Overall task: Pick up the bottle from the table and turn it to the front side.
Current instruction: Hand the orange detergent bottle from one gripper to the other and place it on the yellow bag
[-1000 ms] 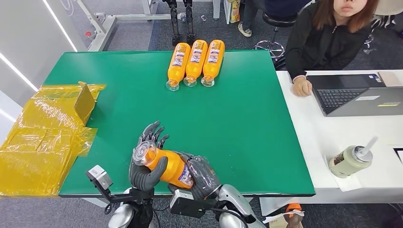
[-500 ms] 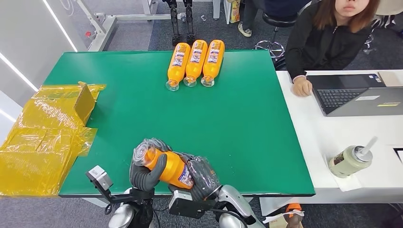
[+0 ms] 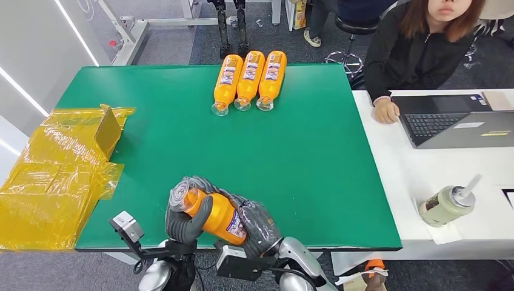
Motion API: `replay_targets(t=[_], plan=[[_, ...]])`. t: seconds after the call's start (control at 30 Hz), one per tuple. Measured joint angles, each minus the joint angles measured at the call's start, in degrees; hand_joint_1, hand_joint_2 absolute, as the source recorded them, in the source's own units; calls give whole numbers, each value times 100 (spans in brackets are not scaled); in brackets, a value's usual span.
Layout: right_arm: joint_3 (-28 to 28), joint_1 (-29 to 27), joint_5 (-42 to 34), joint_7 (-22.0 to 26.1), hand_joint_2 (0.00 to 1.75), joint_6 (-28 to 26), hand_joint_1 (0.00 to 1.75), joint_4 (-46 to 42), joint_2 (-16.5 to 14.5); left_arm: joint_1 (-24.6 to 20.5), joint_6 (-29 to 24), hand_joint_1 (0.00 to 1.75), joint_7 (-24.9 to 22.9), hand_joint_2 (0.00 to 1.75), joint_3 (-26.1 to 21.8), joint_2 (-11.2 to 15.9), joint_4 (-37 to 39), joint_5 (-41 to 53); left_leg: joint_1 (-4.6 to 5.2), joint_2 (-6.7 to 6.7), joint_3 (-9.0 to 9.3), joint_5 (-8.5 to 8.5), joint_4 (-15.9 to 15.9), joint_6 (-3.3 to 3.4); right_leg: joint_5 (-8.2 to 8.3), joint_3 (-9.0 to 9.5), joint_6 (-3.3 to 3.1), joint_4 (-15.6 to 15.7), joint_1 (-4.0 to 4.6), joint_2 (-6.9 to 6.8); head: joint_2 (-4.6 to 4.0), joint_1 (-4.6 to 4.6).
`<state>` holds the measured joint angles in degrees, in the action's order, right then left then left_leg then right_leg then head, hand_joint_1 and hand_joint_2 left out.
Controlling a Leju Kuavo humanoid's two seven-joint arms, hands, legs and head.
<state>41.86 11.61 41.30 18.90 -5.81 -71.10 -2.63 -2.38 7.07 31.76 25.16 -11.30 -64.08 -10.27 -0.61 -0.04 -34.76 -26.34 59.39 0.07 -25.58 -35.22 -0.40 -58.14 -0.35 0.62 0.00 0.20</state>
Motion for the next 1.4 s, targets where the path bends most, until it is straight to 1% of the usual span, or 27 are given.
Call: replay_targets(t=[0.17, 0.23, 0.3, 0.4, 0.53, 0.67, 0.83, 0.93, 1.0, 1.07, 1.13, 1.2, 1.27, 1.33, 1.37, 1.4], plan=[[1, 3, 3, 27, 175, -34, 0, 45, -1, -1, -16, 175, -1, 175, -1, 0, 0, 5, 0, 0, 0, 0, 0, 0, 0, 0, 0, 0, 0, 0, 0, -1], [-1, -24, 8, 34, 175, -181, 0, 55, -2, -21, -136, 175, 33, 175, -1, 0, 0, 102, 0, -2, 0, 0, 0, 0, 0, 0, 0, 0, 0, -1, 0, 0], [-7, -109, 16, 44, 175, -416, 0, 41, -1, -83, -415, 175, 120, 175, -13, 11, -1, 353, 0, -6, -1, 0, 0, 0, 0, 1, 0, 0, 0, -4, 0, 0], [-39, -259, 14, 75, 175, -636, 0, -51, 0, -237, -1004, 175, 268, 175, -108, 75, -2, 925, -1, -5, -2, 0, 0, 0, 0, 1, -1, -2, 0, -3, 0, 0], [-82, -424, 13, 115, 175, -695, 0, -216, 1, -515, -1524, 175, 366, 175, -419, 213, -2, 1470, -2, -6, -1, 2, -1, -3, 1, 1, -2, -5, 1, -5, 0, 0], [-103, -528, 15, 121, 175, -696, 0, -340, 2, -676, -2128, 175, 417, 175, -715, 343, -2, 2095, -2, -5, -1, 4, -1, -6, 1, 1, -3, -8, 1, -4, 0, 1], [-114, -696, -3, 233, 175, -771, 0, -454, 63, -808, -2875, 175, 431, 175, -1157, 645, 6, 3094, -2, -3, -1, 4, -2, -6, 1, 0, -3, -9, 1, -3, 0, 1], [-114, -715, -27, 278, 175, -797, 0, -476, 108, -923, -3163, 175, 431, 175, -1367, 846, 52, 3551, -2, -4, -1, 4, -2, -6, 1, 0, -3, -9, 1, -3, 0, 1], [-114, -714, -28, 282, 175, -798, 0, -479, 125, -984, -3215, 175, 434, 175, -1451, 931, 92, 3639, -2, -5, -1, 5, -2, -6, 1, 0, -4, -9, 1, -4, 0, 1], [-114, -709, -55, 283, 175, -798, 0, -480, 136, -1042, -3397, 175, 431, 175, -1494, 1002, 162, 3867, -2, -5, -1, 5, -1, -6, 1, 0, -3, -9, 1, -4, 0, 1], [-114, -686, -147, 284, 175, -797, 0, -481, 149, -1170, -3879, 175, 353, 175, -1508, 1104, 358, 4525, -2, -4, -1, 6, -1, -7, 2, 0, -4, -9, 1, -3, 0, 2], [-114, -637, -288, 284, 175, -793, 0, -483, 168, -1359, -4399, 175, 133, 175, -1517, 1248, 666, 5738, -2, -3, -1, 8, -1, -10, 3, 1, -6, -10, 1, -3, 0, 2], [-114, -570, -414, 283, 175, -776, 0, -492, 191, -1526, -4629, 175, -166, 175, -1584, 1395, 944, 7146, -2, -3, -1, 10, -1, -14, 4, 1, -7, -11, 1, -3, 0, 2], [-114, -507, -502, 283, 175, -756, 0, -501, 211, -1640, -4664, 174, -512, 175, -1698, 1503, 1190, 8312, -3, -3, 0, 11, -1, -16, 5, 0, -8, -12, 1, -3, 0, 2], [-114, -482, -542, 286, 175, -748, 0, -502, 222, -1683, -4667, 144, -699, 175, -1744, 1539, 1320, 8723, -3, -3, 0, 12, -1, -16, 5, 0, -8, -12, 1, -3, 0, 2], [-110, -467, -591, 300, 175, -743, 0, -503, 237, -1714, -4668, 107, -923, 175, -1779, 1583, 1467, 9111, -3, -3, 0, 12, -2, -16, 4, 0, -8, -12, 1, -2, 0, 2]])
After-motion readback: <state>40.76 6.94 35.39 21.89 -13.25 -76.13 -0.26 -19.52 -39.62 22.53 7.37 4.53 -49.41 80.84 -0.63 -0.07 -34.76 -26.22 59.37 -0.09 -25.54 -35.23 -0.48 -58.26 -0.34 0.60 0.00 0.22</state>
